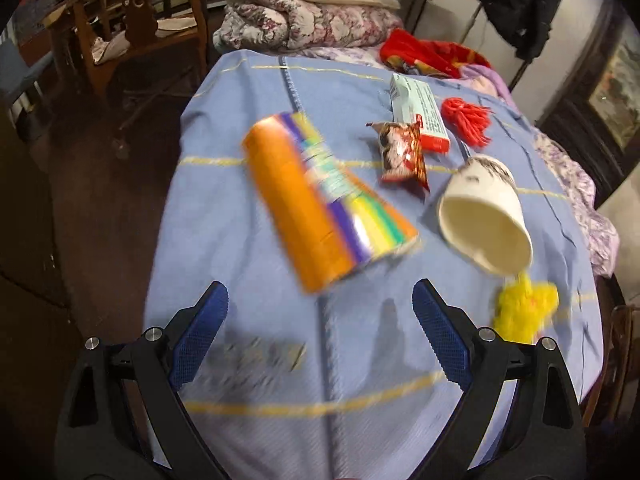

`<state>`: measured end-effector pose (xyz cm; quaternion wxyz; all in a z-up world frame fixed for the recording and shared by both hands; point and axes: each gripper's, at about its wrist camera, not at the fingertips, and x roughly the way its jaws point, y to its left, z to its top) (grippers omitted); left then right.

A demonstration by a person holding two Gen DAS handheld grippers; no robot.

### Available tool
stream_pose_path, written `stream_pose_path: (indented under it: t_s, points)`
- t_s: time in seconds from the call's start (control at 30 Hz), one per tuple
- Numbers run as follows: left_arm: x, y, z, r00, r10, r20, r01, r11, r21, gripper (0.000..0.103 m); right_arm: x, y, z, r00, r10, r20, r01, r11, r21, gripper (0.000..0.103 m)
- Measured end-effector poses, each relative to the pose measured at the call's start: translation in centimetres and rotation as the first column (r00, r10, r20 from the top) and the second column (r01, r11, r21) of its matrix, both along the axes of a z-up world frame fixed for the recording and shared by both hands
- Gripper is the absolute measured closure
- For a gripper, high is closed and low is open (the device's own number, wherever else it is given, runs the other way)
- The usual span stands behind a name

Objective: Collect trash
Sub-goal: 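Grasp the yellow pom-pom with the right tool while the left grasps the orange-purple box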

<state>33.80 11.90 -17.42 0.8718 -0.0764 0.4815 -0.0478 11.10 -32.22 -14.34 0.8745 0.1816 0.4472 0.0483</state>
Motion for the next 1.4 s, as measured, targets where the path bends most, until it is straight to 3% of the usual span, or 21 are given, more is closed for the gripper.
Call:
stream_pose_path:
  t_s: [0.23, 0.4, 0.53, 0.7, 0.9, 1.1, 1.3, 1.33, 1.4]
  points:
    - [1.7, 0.0, 1.1, 0.996, 0.052, 0.077, -0.042, 0.991, -0.131, 0.013, 0.5, 2.7, 1.2, 0.998, 0.059, 0.02, -0.058, 0.997, -0.043, 0.011]
    - [5.1, -2.3, -0.4, 0.994, 0.095, 0.062, -0.091, 0.994, -0.057, 0.012, 1.1, 3.1, 2.2, 0.998, 0.052, 0.024, -0.05, 0.996, -0.071, 0.011]
    - [5.3, -3.0, -0.7, 0.992, 0.092, 0.082, -0.093, 0.996, 0.015, 0.011, 3.2, 4.6, 2.9, 0.995, 0.089, 0.041, -0.086, 0.994, -0.07, 0.011]
    - [5.2, -2.3, -0.8, 0.992, 0.088, 0.09, -0.084, 0.995, -0.046, 0.007, 7.4, 8.8, 3.4, 0.981, 0.172, 0.094, -0.166, 0.984, -0.068, 0.011]
    - [5.4, -3.1, -0.9, 0.994, 0.082, 0.074, -0.084, 0.996, 0.027, 0.007, 12.8, 14.8, 3.9, 0.95, 0.281, 0.138, -0.277, 0.96, -0.047, 0.011]
    - [5.3, -2.7, -0.7, 0.991, 0.095, 0.09, -0.092, 0.995, -0.04, 0.007, 16.8, 19.2, 3.7, 0.928, 0.344, 0.141, -0.331, 0.938, -0.108, 0.014]
    - [5.2, -2.2, -0.6, 0.99, 0.105, 0.099, -0.097, 0.992, -0.075, 0.007, 20.0, 21.7, 2.9, 0.925, 0.358, 0.127, -0.338, 0.928, -0.153, 0.02]
    - [5.2, -2.2, -0.6, 0.99, 0.105, 0.099, -0.098, 0.992, -0.076, 0.007, 20.7, 21.9, 2.4, 0.929, 0.352, 0.116, -0.332, 0.929, -0.164, 0.023]
    - [5.2, -2.2, -0.6, 0.99, 0.104, 0.098, -0.097, 0.993, -0.073, 0.007, 21.8, 22.2, 1.3, 0.941, 0.33, 0.08, -0.312, 0.932, -0.184, 0.04]
